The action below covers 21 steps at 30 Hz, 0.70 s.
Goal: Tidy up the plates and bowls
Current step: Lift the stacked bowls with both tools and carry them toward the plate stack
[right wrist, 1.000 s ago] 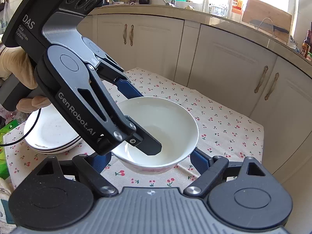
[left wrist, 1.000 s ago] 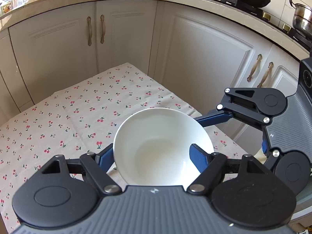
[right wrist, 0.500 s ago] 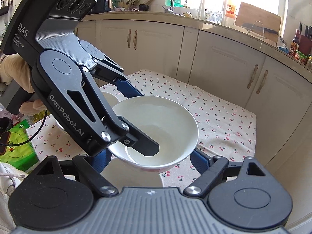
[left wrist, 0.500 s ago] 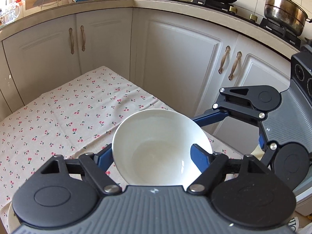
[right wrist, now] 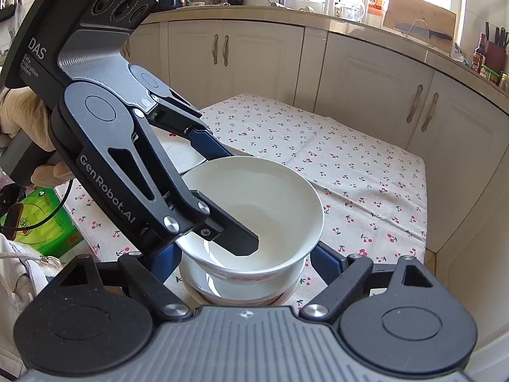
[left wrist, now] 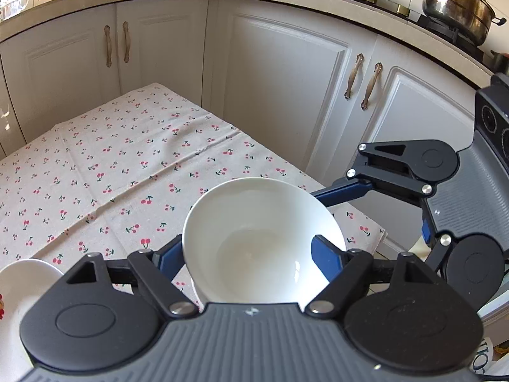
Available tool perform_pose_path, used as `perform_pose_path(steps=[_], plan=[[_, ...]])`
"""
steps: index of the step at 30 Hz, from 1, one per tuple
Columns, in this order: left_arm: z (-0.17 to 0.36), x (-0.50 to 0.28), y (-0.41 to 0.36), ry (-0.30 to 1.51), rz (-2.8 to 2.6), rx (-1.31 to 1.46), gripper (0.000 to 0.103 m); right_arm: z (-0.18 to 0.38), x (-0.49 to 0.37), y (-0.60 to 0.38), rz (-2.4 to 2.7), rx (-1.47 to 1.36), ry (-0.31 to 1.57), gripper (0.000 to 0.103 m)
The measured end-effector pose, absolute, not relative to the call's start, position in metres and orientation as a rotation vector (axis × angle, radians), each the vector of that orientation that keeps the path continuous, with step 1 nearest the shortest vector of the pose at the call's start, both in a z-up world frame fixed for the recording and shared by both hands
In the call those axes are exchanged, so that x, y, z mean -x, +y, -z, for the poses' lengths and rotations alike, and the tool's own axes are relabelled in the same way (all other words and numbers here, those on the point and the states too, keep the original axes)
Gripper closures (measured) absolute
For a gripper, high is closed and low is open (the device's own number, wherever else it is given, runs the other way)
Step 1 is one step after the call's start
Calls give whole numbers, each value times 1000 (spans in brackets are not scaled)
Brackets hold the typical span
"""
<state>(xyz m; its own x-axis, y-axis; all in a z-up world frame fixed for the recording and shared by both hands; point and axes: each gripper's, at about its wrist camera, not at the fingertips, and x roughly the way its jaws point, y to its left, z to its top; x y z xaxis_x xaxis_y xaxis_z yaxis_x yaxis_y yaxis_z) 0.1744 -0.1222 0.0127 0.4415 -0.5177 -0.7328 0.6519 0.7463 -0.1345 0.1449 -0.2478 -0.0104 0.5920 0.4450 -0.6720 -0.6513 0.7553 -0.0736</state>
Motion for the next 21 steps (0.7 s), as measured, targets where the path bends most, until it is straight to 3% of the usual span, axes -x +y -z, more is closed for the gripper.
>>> perform_pose_path(steps=[17, 21], plan=[[1, -176, -120, 861, 748, -149, 21, 23, -144, -248, -640, 331, 714, 12], [6, -179, -119, 875, 759, -128, 16, 26, -145, -246, -638, 331, 727, 12]])
